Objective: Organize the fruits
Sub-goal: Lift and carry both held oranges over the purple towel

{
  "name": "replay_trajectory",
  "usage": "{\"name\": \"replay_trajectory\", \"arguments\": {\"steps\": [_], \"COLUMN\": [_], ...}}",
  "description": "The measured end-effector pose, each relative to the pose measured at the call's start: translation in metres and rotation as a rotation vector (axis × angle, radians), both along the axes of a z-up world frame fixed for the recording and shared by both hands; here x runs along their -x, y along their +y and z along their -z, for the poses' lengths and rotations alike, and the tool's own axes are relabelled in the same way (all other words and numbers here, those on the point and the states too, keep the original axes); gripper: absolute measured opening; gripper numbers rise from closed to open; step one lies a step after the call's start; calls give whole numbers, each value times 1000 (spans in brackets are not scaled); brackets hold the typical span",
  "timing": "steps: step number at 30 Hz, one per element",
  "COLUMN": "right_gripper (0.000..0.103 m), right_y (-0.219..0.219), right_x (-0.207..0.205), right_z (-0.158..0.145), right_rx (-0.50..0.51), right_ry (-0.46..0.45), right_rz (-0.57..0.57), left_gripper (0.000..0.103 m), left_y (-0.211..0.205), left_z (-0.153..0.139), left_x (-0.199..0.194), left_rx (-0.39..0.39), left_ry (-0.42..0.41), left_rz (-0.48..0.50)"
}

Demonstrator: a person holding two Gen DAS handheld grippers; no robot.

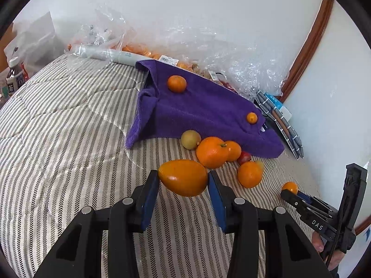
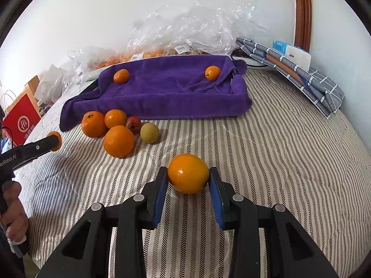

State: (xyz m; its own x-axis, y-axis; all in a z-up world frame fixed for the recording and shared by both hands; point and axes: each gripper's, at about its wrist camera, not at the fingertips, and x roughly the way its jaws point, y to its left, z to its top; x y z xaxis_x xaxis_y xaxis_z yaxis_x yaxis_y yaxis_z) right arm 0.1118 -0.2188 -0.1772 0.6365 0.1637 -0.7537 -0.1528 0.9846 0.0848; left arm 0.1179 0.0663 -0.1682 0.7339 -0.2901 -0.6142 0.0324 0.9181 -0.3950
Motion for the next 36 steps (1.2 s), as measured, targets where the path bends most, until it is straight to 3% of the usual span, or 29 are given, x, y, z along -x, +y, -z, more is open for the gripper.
{"name": "replay_trajectory", "arguments": {"steps": [4, 10, 14, 18, 28, 36], "right_gripper": [35, 35, 35, 35, 35, 35], "right_y": [4, 8, 6, 1, 0, -3], "right_x": [-1, -18, -40, -66, -135, -160], "right_z": [-6, -33, -46, -54, -62, -34], "right_rx": [-17, -35, -51, -78, -46, -49], "right_ry": [-4, -49, -74, -92, -135, -104], "right_rz": [-12, -16, 20, 44, 42, 48], "left_gripper": [41, 41, 41, 41, 41, 41], "left_y": [-3, 5, 8, 14, 2, -6], "left_z": [-13, -59, -79, -88, -67, -37], "left_x": [-8, -24, -50, -82, -141, -155], "left_rx": [-37, -48, -77, -50, -73, -113], "left_ry": [-4, -88, -117, -128, -100, -35], "left_rz": [9, -22, -61, -97, -153, -136]}}
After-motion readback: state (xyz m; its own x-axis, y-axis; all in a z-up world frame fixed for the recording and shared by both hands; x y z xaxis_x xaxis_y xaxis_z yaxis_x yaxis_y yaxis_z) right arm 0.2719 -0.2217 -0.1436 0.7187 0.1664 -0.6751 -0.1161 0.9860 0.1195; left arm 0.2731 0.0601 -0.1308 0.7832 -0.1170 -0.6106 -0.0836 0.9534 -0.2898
